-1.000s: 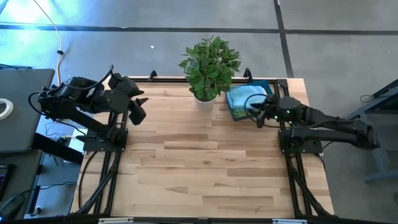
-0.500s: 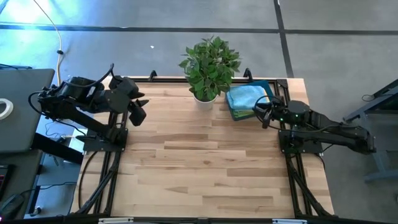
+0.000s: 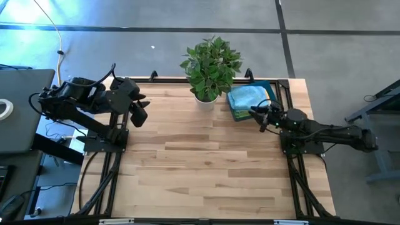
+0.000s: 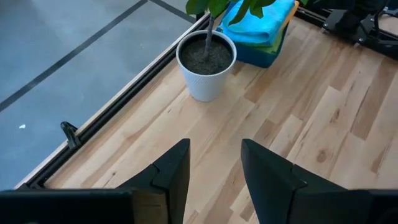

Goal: Sort microfiber towel by color & place in baskets
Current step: Return to Home Position

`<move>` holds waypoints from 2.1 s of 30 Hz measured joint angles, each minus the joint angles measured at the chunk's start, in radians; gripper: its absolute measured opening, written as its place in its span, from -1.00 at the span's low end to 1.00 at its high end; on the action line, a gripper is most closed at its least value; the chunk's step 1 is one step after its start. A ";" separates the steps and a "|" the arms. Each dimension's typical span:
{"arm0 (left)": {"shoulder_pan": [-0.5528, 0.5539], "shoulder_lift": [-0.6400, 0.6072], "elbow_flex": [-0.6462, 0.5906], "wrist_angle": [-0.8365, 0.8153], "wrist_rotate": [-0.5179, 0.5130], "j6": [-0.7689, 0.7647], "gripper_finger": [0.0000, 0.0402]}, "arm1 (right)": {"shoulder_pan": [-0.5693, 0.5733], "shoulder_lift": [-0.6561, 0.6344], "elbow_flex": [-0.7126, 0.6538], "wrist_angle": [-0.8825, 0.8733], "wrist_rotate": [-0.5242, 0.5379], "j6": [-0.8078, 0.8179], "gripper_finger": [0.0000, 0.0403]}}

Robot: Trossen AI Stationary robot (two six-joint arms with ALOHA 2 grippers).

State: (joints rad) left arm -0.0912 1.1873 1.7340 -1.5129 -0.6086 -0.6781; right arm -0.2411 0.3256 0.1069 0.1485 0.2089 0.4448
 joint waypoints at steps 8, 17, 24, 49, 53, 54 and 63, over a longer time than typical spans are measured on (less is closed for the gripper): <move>0.000 0.006 0.000 0.001 -0.002 -0.027 -0.34 | 0.000 0.000 -0.087 0.114 0.001 0.050 -0.18; 0.000 0.011 -0.126 0.090 -0.031 -0.027 -0.34 | 0.000 0.000 -0.092 0.035 0.001 0.102 -0.18; 0.017 0.010 -0.340 0.316 0.087 0.026 -0.34 | 0.000 0.000 -0.092 -0.109 -0.041 0.106 -0.18; 0.282 -0.108 -0.885 0.972 0.703 0.682 -0.34 | 0.000 0.005 -0.091 -0.128 -0.061 0.097 -0.18; 0.310 -0.303 -1.071 1.050 0.731 0.681 -0.34 | 0.000 0.007 -0.091 -0.129 -0.060 0.097 -0.18; 0.311 -0.353 -1.110 1.074 0.731 0.674 -0.34 | 0.000 0.008 -0.091 -0.129 -0.060 0.097 -0.18; 0.371 -0.761 -1.376 1.213 0.679 0.578 -0.34 | 0.000 0.008 -0.091 -0.129 -0.060 0.097 -0.18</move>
State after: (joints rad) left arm 0.2798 0.4260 0.3577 -0.2998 0.0702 -0.1000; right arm -0.2413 0.3332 0.0154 0.0196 0.1486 0.5419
